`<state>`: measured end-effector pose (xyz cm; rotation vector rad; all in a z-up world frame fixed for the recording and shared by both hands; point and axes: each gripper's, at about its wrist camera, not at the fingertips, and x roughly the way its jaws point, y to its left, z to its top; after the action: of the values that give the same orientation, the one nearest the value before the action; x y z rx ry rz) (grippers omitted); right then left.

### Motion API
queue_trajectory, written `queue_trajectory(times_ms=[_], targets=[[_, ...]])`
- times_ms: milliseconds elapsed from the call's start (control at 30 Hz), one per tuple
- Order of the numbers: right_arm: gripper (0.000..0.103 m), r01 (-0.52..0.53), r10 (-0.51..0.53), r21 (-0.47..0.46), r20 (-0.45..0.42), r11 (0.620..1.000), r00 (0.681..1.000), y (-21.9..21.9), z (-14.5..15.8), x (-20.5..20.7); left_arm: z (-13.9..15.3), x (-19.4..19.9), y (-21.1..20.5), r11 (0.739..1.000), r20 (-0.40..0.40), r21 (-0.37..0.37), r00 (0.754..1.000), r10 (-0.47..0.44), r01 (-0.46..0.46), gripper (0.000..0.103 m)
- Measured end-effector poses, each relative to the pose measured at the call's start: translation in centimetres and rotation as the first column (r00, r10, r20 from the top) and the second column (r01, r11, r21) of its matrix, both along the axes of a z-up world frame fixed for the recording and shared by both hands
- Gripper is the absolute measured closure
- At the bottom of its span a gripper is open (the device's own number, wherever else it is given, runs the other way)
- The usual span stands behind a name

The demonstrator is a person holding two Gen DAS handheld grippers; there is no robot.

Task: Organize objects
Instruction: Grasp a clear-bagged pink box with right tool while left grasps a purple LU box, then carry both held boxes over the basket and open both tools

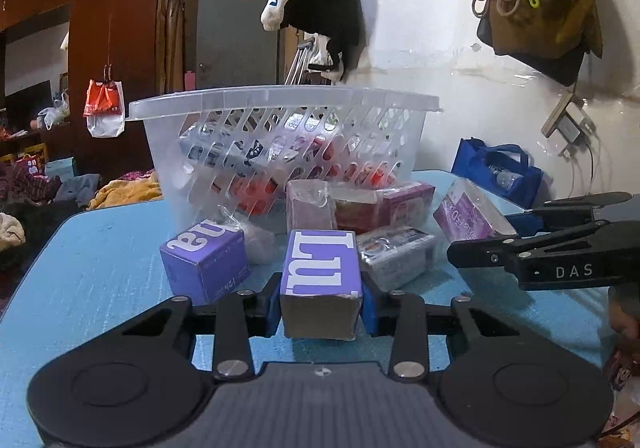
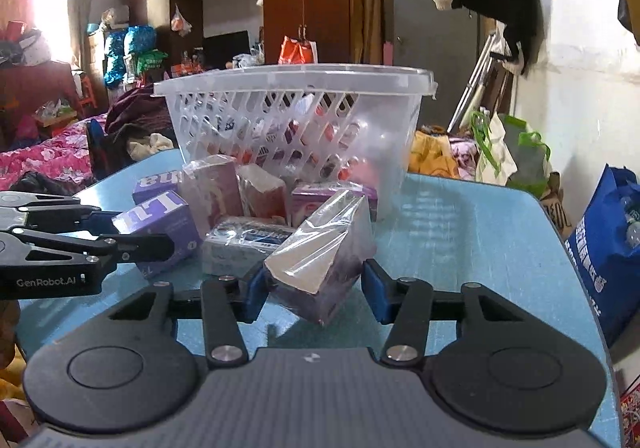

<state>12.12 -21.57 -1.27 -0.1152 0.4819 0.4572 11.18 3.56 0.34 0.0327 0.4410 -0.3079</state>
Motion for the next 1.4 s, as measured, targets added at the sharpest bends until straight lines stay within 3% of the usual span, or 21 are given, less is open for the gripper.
queue_trajectory(times_ms=[567, 900, 1167, 1267, 1400], targets=[[0.052, -0.035, 0.032, 0.062, 0.039, 0.998, 0.999, -0.6, 0.2, -0.4, 0.0, -0.5, 0.4, 0.999, 0.046, -0.04, 0.999, -0.011, 0.012, 0.061], [0.054, 0.01, -0.02, 0.1, 0.091, 0.995, 0.996, -1.3, 0.3, -1.0, 0.0, -1.2, 1.0, 0.997, 0.093, -0.07, 0.996, -0.007, 0.013, 0.061], [0.054, -0.035, 0.019, 0.156, 0.108, 0.987, 0.994, -1.8, 1.0, -1.7, 0.4, -1.4, 2.1, 0.991, 0.114, -0.132, 0.994, -0.003, 0.018, 0.061], [0.054, -0.059, 0.037, 0.149, 0.146, 0.987, 0.989, -1.5, 2.9, -2.1, 2.0, -1.4, 2.9, 0.982, 0.125, -0.183, 0.992, -0.027, 0.05, 0.061], [0.054, -0.067, 0.041, 0.115, 0.215, 0.991, 0.976, -0.4, 7.1, -0.9, 6.5, -0.2, 3.3, 0.981, 0.188, -0.189, 0.982, -0.001, 0.037, 0.061]])
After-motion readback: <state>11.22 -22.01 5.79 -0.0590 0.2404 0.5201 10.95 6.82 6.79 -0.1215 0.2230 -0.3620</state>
